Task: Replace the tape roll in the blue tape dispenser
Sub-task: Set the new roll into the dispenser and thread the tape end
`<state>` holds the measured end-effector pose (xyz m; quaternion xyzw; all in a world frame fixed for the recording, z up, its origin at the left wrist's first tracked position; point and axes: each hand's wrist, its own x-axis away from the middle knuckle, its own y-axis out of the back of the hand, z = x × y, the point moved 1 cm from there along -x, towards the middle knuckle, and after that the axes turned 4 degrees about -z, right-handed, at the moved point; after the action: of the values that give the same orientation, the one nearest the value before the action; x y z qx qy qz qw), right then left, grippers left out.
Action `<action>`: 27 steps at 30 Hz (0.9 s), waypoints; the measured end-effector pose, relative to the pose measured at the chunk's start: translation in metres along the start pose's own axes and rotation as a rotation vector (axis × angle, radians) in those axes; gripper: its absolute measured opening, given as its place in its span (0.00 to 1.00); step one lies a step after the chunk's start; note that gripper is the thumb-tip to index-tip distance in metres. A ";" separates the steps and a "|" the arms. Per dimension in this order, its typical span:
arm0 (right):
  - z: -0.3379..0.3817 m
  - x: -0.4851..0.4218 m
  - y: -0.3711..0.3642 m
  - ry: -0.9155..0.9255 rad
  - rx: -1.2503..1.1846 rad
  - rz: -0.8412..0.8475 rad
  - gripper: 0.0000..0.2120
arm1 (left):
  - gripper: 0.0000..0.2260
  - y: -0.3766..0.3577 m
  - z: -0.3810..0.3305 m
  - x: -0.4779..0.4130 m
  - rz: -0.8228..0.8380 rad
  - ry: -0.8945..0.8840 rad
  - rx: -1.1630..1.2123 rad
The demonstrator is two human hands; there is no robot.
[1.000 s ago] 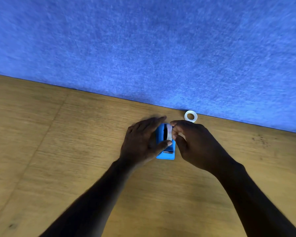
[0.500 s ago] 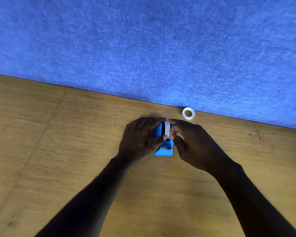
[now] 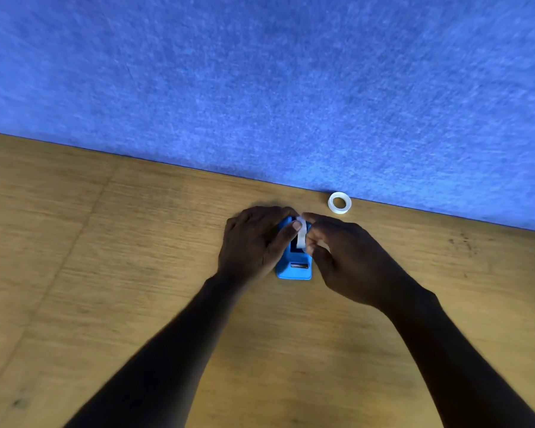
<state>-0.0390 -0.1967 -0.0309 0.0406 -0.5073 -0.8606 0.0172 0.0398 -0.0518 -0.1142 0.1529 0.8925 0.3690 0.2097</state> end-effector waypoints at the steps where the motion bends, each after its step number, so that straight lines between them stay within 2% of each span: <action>1: 0.000 0.000 0.001 -0.003 -0.005 0.012 0.04 | 0.19 0.000 -0.002 -0.002 -0.008 0.017 -0.008; 8: -0.002 0.003 -0.007 -0.048 -0.047 -0.049 0.01 | 0.21 0.001 -0.004 -0.004 -0.006 0.025 0.005; 15: -0.001 0.014 -0.024 -0.145 -0.083 -0.225 0.03 | 0.18 -0.003 0.010 -0.006 0.003 -0.018 0.151; 17: -0.002 0.015 -0.025 -0.162 -0.114 -0.284 0.03 | 0.21 -0.001 0.013 -0.003 0.021 -0.047 0.178; 20: -0.002 0.014 -0.026 -0.175 -0.123 -0.319 0.03 | 0.27 0.004 0.011 0.001 0.073 -0.057 0.138; 23: -0.003 0.011 -0.026 -0.156 -0.090 -0.311 0.03 | 0.28 0.002 0.012 0.000 0.118 -0.051 0.066; 27: 0.002 0.012 -0.027 -0.095 -0.046 -0.293 0.03 | 0.27 -0.002 0.012 -0.001 0.084 -0.040 0.016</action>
<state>-0.0512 -0.1830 -0.0542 0.0729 -0.4762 -0.8664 -0.1316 0.0460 -0.0465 -0.1226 0.1991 0.8837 0.3672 0.2109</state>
